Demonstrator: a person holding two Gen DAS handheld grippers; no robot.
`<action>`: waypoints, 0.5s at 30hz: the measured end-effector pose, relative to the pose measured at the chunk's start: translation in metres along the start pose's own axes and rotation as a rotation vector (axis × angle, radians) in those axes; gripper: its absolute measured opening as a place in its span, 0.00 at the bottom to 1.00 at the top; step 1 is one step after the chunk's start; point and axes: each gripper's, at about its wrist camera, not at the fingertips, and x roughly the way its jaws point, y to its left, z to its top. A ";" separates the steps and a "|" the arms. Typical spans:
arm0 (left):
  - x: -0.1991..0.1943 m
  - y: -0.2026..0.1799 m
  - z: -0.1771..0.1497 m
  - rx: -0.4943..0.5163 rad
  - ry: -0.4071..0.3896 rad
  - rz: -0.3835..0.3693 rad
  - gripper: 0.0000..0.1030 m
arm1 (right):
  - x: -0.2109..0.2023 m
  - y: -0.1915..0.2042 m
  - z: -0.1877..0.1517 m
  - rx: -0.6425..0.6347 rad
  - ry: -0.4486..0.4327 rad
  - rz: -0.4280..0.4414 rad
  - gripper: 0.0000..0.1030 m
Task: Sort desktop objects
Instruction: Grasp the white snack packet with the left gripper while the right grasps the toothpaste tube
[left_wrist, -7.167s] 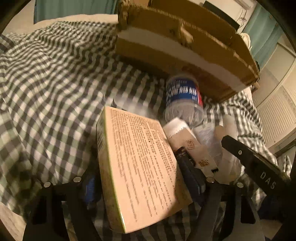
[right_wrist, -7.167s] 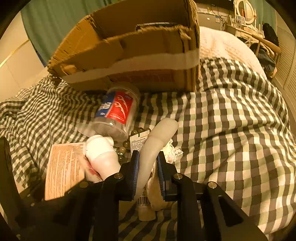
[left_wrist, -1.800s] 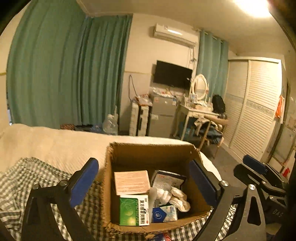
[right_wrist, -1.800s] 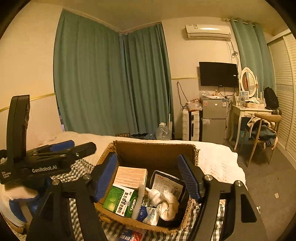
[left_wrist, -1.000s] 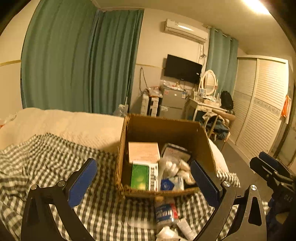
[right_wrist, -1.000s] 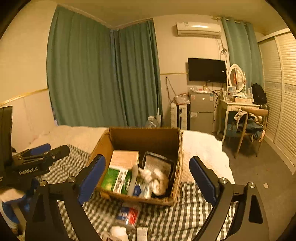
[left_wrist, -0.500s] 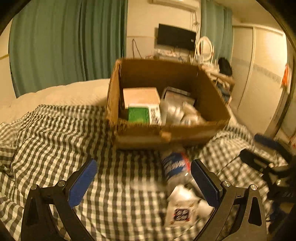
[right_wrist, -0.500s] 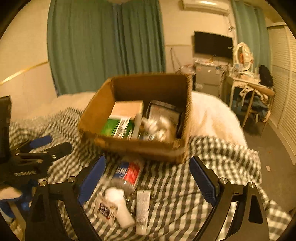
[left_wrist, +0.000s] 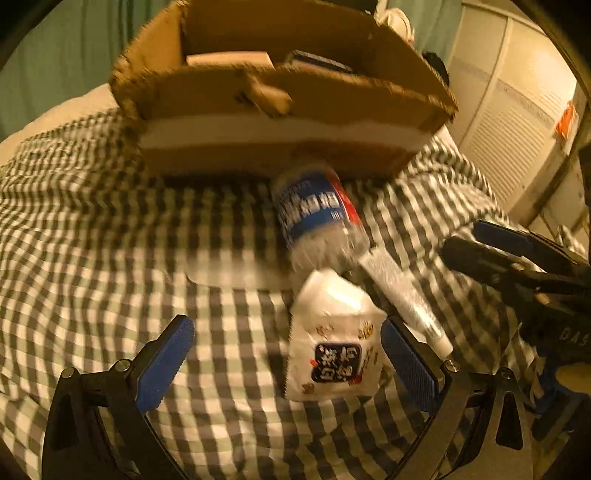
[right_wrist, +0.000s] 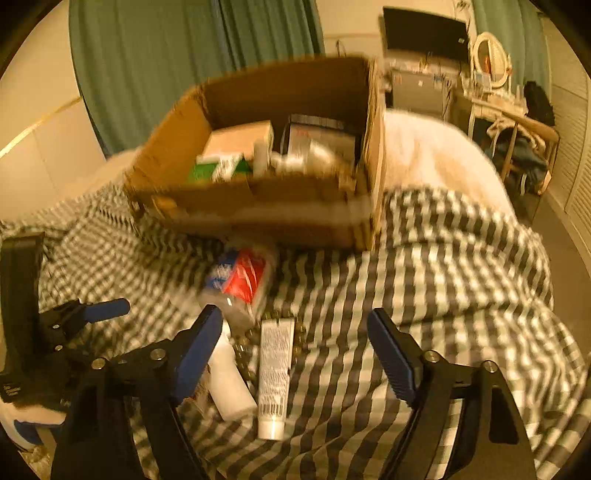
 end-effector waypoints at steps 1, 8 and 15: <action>0.002 0.000 0.001 -0.001 0.011 -0.002 1.00 | 0.006 0.002 -0.002 -0.010 0.023 -0.001 0.74; 0.029 -0.007 -0.011 0.032 0.107 -0.032 1.00 | 0.034 0.007 -0.017 -0.030 0.143 0.018 0.74; 0.033 -0.011 -0.016 0.057 0.108 -0.001 0.62 | 0.060 0.006 -0.032 -0.033 0.245 0.007 0.58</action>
